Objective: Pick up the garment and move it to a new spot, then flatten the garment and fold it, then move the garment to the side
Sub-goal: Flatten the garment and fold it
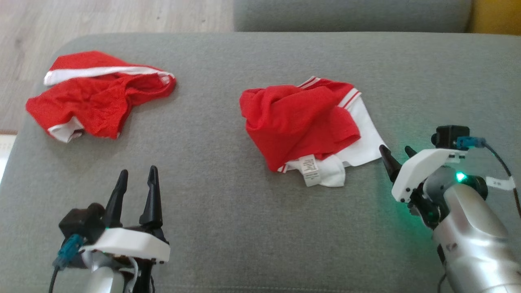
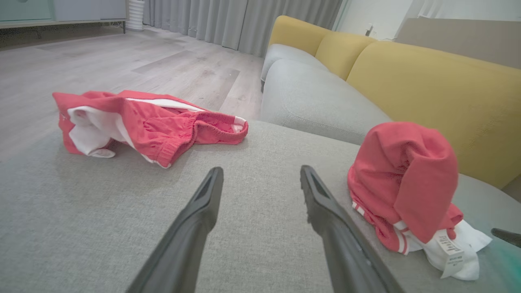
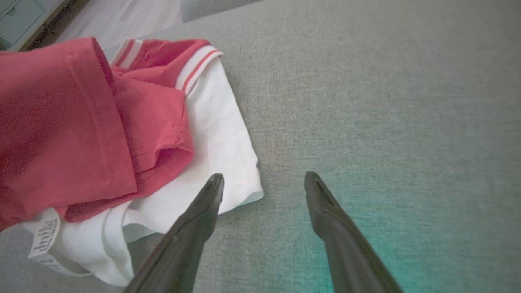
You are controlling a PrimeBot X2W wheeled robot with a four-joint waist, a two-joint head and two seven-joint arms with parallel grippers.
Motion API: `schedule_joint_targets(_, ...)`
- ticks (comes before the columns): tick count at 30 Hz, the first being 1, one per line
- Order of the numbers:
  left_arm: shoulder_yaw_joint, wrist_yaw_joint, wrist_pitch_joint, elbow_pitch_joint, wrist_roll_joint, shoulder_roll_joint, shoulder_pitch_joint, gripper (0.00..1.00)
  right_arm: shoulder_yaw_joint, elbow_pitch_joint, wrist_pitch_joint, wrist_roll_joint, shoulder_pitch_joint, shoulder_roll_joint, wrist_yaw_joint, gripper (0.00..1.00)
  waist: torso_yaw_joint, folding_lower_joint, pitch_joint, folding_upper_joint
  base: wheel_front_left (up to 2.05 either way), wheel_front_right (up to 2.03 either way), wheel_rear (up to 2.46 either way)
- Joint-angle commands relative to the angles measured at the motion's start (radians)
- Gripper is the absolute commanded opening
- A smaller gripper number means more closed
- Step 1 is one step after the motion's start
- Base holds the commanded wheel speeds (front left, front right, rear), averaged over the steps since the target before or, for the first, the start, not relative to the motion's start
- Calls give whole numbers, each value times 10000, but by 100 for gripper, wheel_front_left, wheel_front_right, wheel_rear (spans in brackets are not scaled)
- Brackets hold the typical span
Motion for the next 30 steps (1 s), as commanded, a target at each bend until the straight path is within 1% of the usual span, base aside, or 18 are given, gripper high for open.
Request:
schedule_joint_targets(1, 404, -40, -122, -253, 103, 42, -512, 100, 75, -167, 100, -63, -530, 136, -7, 100, 145, 0, 127, 0, 0, 0, 0)
schedule_joint_targets(7, 530, -173, -122, -102, 215, -59, -615, 100, -210, 710, 907, -129, -912, 284, -7, 100, 370, 0, 220, 0, 0, 0, 0)
schedule_joint_targets(11, 623, -245, -122, -22, 272, -113, -628, 100, -394, 1143, 1024, -186, -1039, 340, -7, 100, 426, 0, 237, 0, 0, 0, 0)
schedule_joint_targets(12, 645, -258, -122, -6, 286, -125, -634, 100, -421, 1226, 1014, -217, -1073, 359, -7, 94, 428, 0, 240, 0, 0, 0, 0)
schedule_joint_targets(13, 668, -277, -122, 17, 299, -135, -638, 100, -438, 1284, 984, -227, -1102, 393, -7, 42, 430, 0, 237, 0, 0, 0, 0)
schedule_joint_targets(14, 689, -295, -122, 42, 312, -144, -644, 100, -440, 1317, 950, -214, -1125, 433, -7, 0, 428, 0, 232, 0, 0, 0, 0)
schedule_joint_targets(17, 773, -346, -122, 134, 363, -176, -623, 100, -411, 1366, 778, -137, -1176, 491, -7, 0, 360, 0, 143, 0, 0, 0, 0)
schedule_joint_targets(20, 805, -381, -122, 181, 397, -202, -602, 100, -338, 1161, 539, -64, -1303, 402, -7, 0, 290, 0, 101, 0, 0, 0, 0)
schedule_joint_targets(25, 814, -437, -122, 179, 446, -255, -622, 100, -210, 635, 264, -33, -1770, -81, -7, 0, 177, 0, 141, 0, 0, 0, 0)
schedule_joint_targets(30, 788, -484, -122, 128, 471, -308, -654, 100, -349, 231, 330, -101, -2233, -919, -7, 0, 175, 0, 318, 0, 0, 0, 0)
